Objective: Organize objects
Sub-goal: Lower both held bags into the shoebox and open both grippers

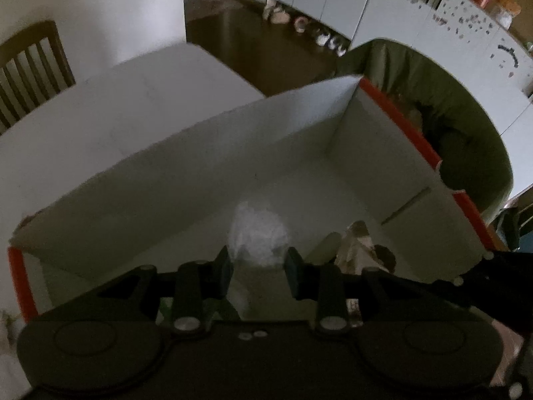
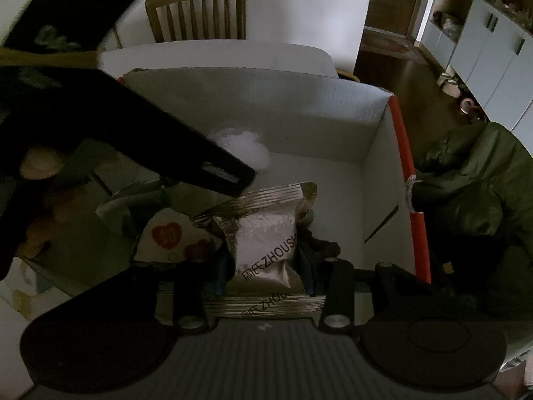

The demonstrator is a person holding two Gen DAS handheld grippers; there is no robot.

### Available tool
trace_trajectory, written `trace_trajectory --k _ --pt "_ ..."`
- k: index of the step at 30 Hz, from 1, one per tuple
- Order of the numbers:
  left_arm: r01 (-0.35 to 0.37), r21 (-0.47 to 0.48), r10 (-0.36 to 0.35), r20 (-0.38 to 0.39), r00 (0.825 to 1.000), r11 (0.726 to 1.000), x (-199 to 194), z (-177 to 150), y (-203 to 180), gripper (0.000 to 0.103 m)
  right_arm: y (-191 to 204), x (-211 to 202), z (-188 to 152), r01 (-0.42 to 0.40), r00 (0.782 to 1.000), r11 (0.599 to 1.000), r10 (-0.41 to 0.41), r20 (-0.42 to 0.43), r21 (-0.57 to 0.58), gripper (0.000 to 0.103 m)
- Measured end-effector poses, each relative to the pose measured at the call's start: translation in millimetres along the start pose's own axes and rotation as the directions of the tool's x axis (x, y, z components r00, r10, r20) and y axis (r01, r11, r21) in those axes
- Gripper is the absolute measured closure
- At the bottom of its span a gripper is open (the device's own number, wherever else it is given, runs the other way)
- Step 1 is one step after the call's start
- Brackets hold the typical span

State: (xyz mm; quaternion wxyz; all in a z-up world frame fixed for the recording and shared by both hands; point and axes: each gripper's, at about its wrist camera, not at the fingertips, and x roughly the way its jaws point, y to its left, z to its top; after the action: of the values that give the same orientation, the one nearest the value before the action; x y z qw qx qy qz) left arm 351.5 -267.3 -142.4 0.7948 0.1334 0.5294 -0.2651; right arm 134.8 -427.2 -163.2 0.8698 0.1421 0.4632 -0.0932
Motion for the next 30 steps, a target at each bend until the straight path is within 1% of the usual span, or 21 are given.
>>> trace_trajectory --k 3,7,9,15,16,17,19,22,24,26,27,29,30 --pt "-0.004 0.001 0.004 -0.042 0.999 1.0 9 1 0 0.072 1 -1 1 -0.004 1.0 1.0 0.004 -0.001 0.009 0.062" --pt "0.008 -0.015 -0.009 -0.061 0.998 1.0 13 2 3 0.071 0 -2 0 0.003 1.0 1.0 -0.003 -0.004 0.015 0.061" --pt "-0.002 -0.018 0.001 -0.071 0.997 1.0 15 2 3 0.07 2 -3 -1 0.006 1.0 1.0 -0.006 0.001 0.007 0.061" --pt "0.004 -0.066 -0.009 -0.08 0.997 0.998 14 1 8 0.065 1 -4 1 -0.001 1.0 1.0 0.001 0.008 0.013 0.06" --pt "0.003 -0.064 -0.008 -0.077 0.997 0.998 12 1 7 0.062 0 -5 2 -0.003 1.0 1.0 0.002 0.01 0.016 0.06" --pt "0.0 -0.06 -0.004 -0.072 0.997 0.998 10 1 6 0.051 0 -6 1 -0.006 1.0 1.0 0.006 0.013 0.016 0.06" --pt "-0.015 -0.052 0.012 -0.054 0.998 0.999 4 -1 6 0.041 0 -9 2 -0.015 1.0 1.0 0.014 0.021 0.018 0.06" --pt "-0.009 -0.045 0.008 -0.039 0.999 0.999 -3 -5 9 0.041 -3 -12 4 -0.033 0.999 0.999 0.032 0.033 0.035 0.054" --pt "-0.019 -0.045 0.018 -0.021 1.0 0.999 -10 -8 13 0.041 -5 -15 4 -0.043 0.998 0.998 0.042 0.037 0.051 0.053" --pt "-0.009 -0.053 0.009 -0.007 1.0 0.999 -18 -10 18 0.041 -5 -19 3 -0.049 0.998 0.997 0.045 0.048 0.068 0.053" --pt "-0.003 -0.056 0.003 0.002 1.0 0.998 -23 -11 19 0.041 -5 -22 3 -0.052 0.997 0.996 0.048 0.054 0.07 0.052" --pt "0.003 -0.052 -0.002 0.023 1.0 0.999 -33 -16 22 0.041 -5 -29 4 -0.052 0.997 0.996 0.047 0.068 0.073 0.046" --pt "0.005 -0.047 -0.004 0.034 0.999 0.999 -38 -17 22 0.041 -4 -32 3 -0.05 0.996 0.996 0.045 0.073 0.075 0.046"
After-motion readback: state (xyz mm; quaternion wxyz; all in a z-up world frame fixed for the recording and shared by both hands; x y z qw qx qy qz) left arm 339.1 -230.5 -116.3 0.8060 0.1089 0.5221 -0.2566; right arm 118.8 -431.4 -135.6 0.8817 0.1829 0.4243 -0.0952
